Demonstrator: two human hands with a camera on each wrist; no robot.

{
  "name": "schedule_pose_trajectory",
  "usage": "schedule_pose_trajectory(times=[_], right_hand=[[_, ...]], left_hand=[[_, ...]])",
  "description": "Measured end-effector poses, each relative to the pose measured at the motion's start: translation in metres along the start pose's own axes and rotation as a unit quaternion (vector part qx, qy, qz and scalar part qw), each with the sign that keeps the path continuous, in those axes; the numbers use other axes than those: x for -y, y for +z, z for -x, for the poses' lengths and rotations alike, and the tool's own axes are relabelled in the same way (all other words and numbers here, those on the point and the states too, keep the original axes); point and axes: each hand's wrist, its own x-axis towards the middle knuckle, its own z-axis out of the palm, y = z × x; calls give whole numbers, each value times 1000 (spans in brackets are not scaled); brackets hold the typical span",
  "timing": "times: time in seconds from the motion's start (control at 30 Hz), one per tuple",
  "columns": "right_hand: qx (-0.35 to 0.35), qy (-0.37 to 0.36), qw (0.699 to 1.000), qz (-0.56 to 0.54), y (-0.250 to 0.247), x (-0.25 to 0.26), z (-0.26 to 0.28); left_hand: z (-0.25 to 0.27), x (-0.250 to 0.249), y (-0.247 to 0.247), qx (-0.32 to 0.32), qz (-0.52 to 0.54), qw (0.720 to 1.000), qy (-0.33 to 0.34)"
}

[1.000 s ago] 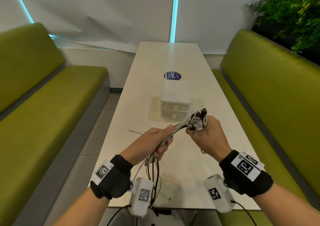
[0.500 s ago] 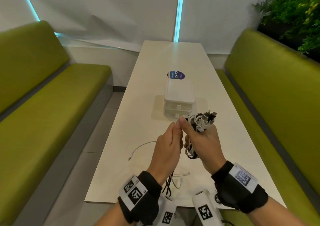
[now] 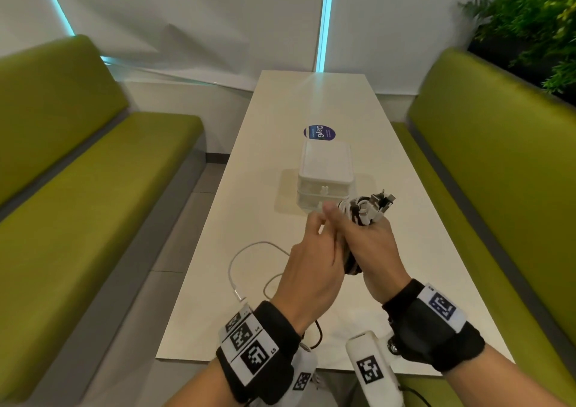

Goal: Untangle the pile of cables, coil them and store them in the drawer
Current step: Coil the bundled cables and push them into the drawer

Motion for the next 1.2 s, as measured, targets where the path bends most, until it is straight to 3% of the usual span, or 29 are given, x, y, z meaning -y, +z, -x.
schedule_pose_trajectory(times=[0.2,0.33,0.47,0.63,0.8,0.93,1.0,1.1,1.2], right_hand=[[17,35,999,-34,-8,-1,-8],[6,53,996,-76,-8,2,-7],[-25,89,978,-186,-14,5,-12],[32,87,964,-248,-14,16,-12],[65,45,963,-259,-27,40,-21],[46,-7,980,-196,-32,45,-27],[43,-13,981,-187,-30,42,-26],[50,-25,981,-185,-28,41,-26],[50,-57,986,-150,-26,42,-29]], left_hand=[[-7,0,-9,87,-22,996,8],[-4,3,-6,64,86,994,-9],[7,13,-4,110,216,968,-62],[7,17,-12,159,201,966,-33],[9,60,-17,231,112,961,-103],[-10,90,-28,146,15,980,-137],[-28,96,-39,135,-39,981,-134],[-52,100,-60,105,-169,975,-93],[-71,99,-80,3,-241,970,-41]])
